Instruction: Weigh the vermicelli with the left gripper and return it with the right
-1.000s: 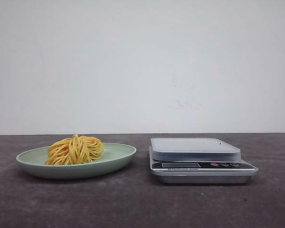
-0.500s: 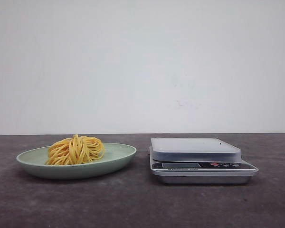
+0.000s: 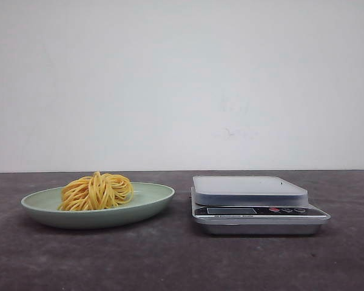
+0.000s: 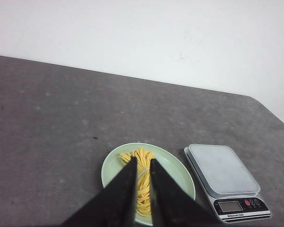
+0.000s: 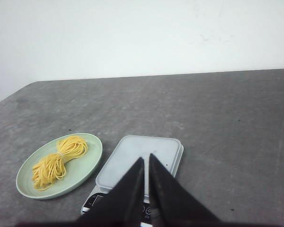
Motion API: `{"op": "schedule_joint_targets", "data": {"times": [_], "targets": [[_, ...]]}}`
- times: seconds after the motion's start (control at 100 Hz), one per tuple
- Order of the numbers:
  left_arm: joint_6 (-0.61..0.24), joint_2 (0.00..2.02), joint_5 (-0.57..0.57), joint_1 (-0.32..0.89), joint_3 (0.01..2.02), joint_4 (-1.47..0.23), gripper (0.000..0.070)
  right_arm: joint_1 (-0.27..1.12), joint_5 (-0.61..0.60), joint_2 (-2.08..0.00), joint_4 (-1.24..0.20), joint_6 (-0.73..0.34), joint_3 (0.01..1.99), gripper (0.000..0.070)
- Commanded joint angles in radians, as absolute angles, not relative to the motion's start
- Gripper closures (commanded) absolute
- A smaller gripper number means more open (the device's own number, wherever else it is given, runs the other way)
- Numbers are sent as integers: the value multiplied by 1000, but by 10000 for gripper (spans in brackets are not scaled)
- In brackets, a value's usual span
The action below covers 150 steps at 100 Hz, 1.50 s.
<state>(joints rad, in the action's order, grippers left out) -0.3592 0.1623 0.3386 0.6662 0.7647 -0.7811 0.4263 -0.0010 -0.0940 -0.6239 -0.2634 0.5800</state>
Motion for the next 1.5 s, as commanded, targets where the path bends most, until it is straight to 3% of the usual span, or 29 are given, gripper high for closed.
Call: {"op": "schedule_joint_targets", "data": {"times": [0.0,0.25,0.32,0.48,0.7,0.85,1.18,1.49], "targets": [[-359,162,341,673,769,-770,689,430,0,-96,-613,-273,590,694],[-359,162,341,672,769,-770,689,430,0,-96,-613,-273,590,694],[-302,158,341,643,768,-769,688,430,0,-96,-613,-273,590,693],[-270,149,321,472,708,-677,689,430,0,-96,-613,-273,590,694],[-164,62,100,202,433,-387,688,430,0,-96,-613,-273,590,694],[-146,3,71,97,249,-284,688,430,0,-96,-613,-273,590,694],[-114,3,70,68,17,-50,688,430,0,-96,-613,-273,590,693],[-90,6,51,70,13,-190,688,430,0,-96,-613,-273,590,694]]}}
